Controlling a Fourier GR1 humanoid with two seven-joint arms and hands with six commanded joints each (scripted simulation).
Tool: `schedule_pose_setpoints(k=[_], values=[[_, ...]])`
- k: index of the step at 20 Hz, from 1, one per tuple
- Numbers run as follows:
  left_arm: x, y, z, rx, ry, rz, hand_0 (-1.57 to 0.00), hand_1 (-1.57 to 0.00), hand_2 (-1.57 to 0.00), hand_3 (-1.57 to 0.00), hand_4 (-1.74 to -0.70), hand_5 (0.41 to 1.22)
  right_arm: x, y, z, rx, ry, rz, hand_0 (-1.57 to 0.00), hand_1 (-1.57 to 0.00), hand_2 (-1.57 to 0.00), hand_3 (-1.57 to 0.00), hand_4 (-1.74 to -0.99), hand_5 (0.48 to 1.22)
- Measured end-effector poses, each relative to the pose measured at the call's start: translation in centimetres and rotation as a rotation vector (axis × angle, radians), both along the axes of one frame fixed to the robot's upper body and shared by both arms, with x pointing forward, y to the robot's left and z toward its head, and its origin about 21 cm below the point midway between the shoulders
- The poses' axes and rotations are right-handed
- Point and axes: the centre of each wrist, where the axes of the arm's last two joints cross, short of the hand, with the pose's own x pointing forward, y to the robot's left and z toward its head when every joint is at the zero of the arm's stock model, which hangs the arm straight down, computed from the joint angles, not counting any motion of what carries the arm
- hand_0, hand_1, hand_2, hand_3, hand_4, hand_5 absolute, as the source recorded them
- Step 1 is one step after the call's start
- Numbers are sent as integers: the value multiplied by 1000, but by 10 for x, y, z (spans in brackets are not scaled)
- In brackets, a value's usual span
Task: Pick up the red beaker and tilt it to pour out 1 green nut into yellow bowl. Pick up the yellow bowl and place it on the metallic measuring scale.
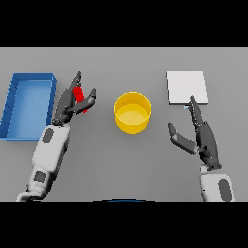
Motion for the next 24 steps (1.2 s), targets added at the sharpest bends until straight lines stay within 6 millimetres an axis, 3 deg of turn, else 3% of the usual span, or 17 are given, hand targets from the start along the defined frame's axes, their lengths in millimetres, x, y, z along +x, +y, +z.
schedule_pose_setpoints(k=[1,3,4,6,8,9,11,15,18,21,24], values=[[2,-2,-2,-11,1,9,-207,-230,-287,-254,-1401,787,0,2,1,0,-2,-2,1,1,1,1,-1240,645],[4,-7,-4,-15,-16,34,-551,-588,-662,-728,-1471,943,-2,0,1,-6,7,-11,1,1,1,1,-1237,648],[5,-10,-4,7,-17,59,-755,-783,-844,-884,-1519,999,-1,-1,1,-8,10,-9,1,1,1,1,-1239,648],[7,-16,-5,73,-41,61,-1049,-1067,-1106,-1058,-1589,1079,-5,-2,2,-2,-3,-8,1,1,1,1,-1239,648],[9,-12,-3,96,-45,54,-1237,-1248,-1273,-1154,-1636,1130,-3,2,-2,-4,13,-8,1,1,1,1,-1242,650],[9,-13,-5,82,-57,42,-1304,-1313,-1333,-1237,-1597,1148,-2,2,0,-2,-3,-4,1,1,1,1,-1250,647],[9,-17,-4,85,-49,37,-1400,-1406,-1419,-1357,-1542,1174,-1,-1,1,5,-3,0,1,1,1,1,-1255,644],[8,-14,6,-30,-88,22,-1501,-1503,-1509,-1484,-1660,1150,-2,1,-1,9,3,-9,1,1,1,1,-1246,644],[12,-11,18,-85,-112,10,-1535,-1536,-1539,-1526,-1699,1135,-4,1,-2,-3,-10,-1,1,1,1,1,-1233,644],[17,-7,38,-52,-137,-20,-1553,-1553,-1555,-1548,-1720,1131,-6,0,-4,-11,-19,5,1,1,1,1,-1226,650],[15,-6,45,19,-153,-50,-1556,-1557,-1558,-1553,-1724,1133,-6,-2,-3,-39,-38,1,1,1,1,1,-1219,659]])
